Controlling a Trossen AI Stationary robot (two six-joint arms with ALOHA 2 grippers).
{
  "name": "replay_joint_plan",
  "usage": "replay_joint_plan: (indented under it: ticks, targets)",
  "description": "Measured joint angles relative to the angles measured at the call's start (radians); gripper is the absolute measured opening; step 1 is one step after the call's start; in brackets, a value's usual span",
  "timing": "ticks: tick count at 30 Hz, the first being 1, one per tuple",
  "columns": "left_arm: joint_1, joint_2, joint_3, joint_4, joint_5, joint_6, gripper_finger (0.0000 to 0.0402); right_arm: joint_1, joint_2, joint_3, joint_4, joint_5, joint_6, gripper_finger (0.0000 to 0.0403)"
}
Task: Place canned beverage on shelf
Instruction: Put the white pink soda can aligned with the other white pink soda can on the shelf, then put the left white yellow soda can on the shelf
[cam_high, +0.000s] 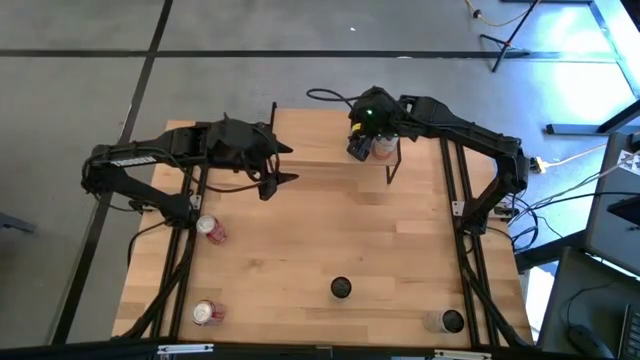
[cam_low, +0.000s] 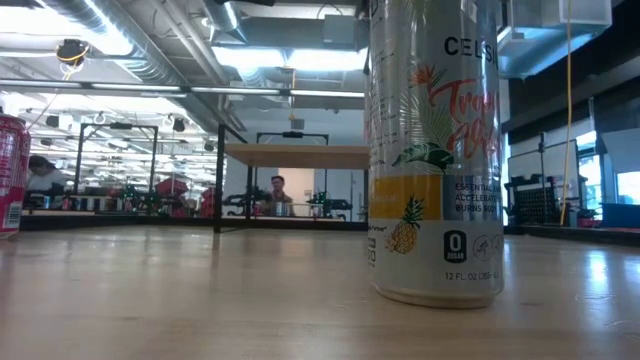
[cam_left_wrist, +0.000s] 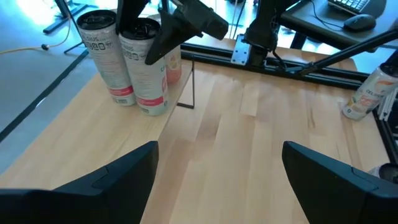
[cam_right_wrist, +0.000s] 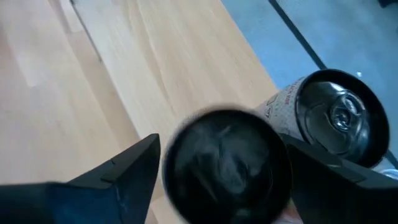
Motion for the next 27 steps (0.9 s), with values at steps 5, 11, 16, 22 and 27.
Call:
replay_joint_plan:
  ticks: [5, 11, 16, 22, 27]
  targets:
    - [0.000, 0.000, 0.000, 0.000, 0.000, 0.000, 0.0334, 0.000, 0.000, 0.000, 0.000, 0.018, -0.001, 0.0325]
    - [0.000, 0.000, 0.000, 0.000, 0.001, -0.005, 0.0334, 0.001, -0.005, 0.075, -0.066, 0.014, 0.004, 0.0325]
    - [-0.002, 0.000, 0.000, -0.007, 0.043, -0.055, 0.0334, 0.039, -0.006, 0.193, -0.173, -0.044, 0.054, 0.0324]
    - [-0.030, 0.000, 0.000, -0.068, 0.076, -0.088, 0.0334, 0.162, -0.025, 0.266, -0.187, -0.056, 0.055, 0.0324]
    - [-0.078, 0.000, 0.000, -0.140, 0.079, -0.094, 0.0334, 0.273, -0.032, 0.266, -0.191, -0.056, 0.085, 0.0324]
